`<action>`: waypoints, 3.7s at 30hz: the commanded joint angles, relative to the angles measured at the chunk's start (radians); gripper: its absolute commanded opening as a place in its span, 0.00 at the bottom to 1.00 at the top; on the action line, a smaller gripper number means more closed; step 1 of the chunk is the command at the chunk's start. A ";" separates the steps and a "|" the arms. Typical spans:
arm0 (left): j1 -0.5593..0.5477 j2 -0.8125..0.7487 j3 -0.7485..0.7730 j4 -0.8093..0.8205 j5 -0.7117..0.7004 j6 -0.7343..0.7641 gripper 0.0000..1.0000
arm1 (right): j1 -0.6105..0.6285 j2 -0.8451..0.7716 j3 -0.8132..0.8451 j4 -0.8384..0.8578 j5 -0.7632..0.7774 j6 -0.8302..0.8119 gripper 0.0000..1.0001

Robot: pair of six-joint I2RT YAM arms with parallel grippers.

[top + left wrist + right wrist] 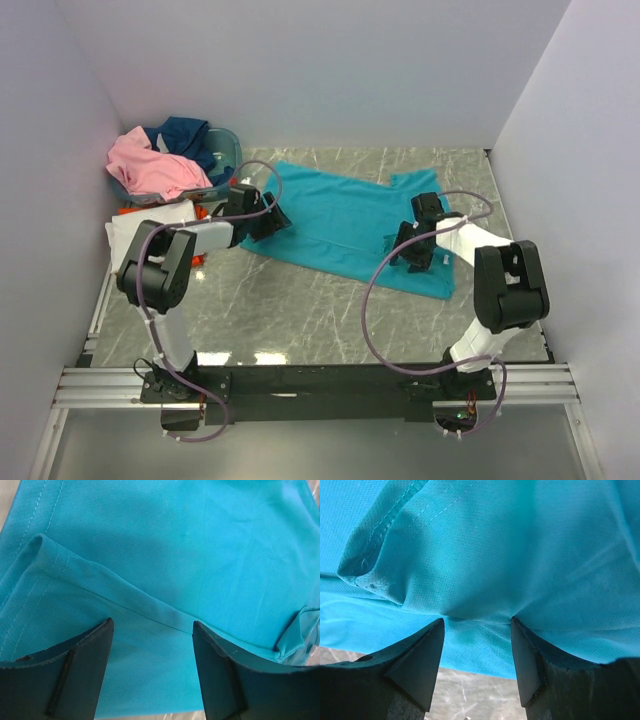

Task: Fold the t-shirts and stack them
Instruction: Fold the tshirt

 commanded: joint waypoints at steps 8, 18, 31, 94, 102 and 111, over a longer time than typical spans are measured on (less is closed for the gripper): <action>-0.033 -0.207 -0.285 -0.093 -0.035 -0.064 0.72 | 0.003 -0.167 -0.236 -0.106 -0.042 0.033 0.63; -0.082 -0.389 -0.445 -0.246 -0.058 -0.133 0.72 | 0.006 -0.266 -0.309 -0.207 -0.067 0.050 0.63; -0.096 -0.561 -0.333 -0.363 -0.069 -0.102 0.73 | 0.006 -0.364 -0.076 -0.327 -0.065 0.023 0.63; -0.085 -0.541 -0.032 -0.515 -0.222 0.002 0.80 | -0.103 0.212 0.597 -0.139 0.217 -0.126 0.60; -0.081 -0.578 -0.057 -0.509 -0.253 -0.021 0.81 | -0.138 0.394 0.691 -0.060 0.228 -0.149 0.55; -0.075 -0.603 -0.084 -0.512 -0.251 -0.043 0.82 | -0.198 0.490 0.755 -0.025 0.145 -0.183 0.49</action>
